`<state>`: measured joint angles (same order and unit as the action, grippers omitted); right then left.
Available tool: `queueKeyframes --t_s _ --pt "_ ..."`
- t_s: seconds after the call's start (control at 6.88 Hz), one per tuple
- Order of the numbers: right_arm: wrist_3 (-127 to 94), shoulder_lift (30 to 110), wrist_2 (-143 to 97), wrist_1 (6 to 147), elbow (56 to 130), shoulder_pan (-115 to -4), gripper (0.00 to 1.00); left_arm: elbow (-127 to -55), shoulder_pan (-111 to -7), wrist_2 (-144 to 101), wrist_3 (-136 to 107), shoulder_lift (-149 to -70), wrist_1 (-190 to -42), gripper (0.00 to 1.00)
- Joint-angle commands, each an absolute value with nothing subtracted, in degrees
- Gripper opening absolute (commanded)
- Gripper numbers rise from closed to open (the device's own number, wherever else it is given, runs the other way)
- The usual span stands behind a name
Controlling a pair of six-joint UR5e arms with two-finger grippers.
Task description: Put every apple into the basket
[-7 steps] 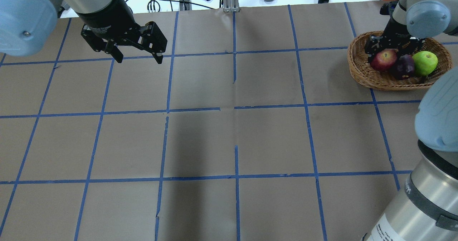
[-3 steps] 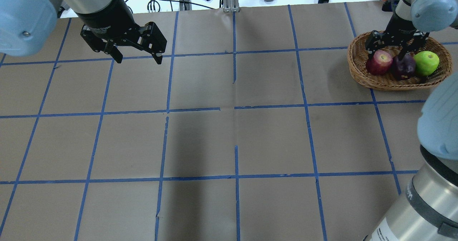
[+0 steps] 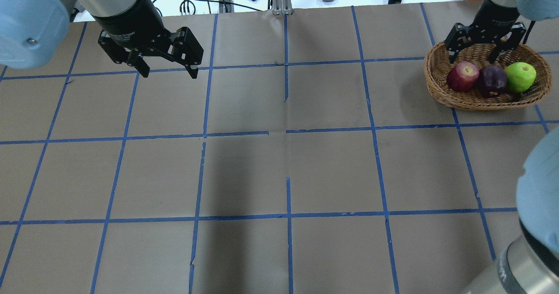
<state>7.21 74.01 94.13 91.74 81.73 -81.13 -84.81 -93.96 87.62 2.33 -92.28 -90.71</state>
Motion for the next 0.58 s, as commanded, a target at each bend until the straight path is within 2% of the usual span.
queueKeyframes --t_s 0.0,0.44 --pt "1.41 82.76 88.81 85.02 84.46 -87.17 1.0 -84.81 -93.87 87.54 2.37 -92.29 -90.62 1.0" --pt "0.18 86.04 89.74 81.74 84.64 -87.19 1.0 -84.73 -93.78 87.54 2.37 -92.29 -90.62 1.0"
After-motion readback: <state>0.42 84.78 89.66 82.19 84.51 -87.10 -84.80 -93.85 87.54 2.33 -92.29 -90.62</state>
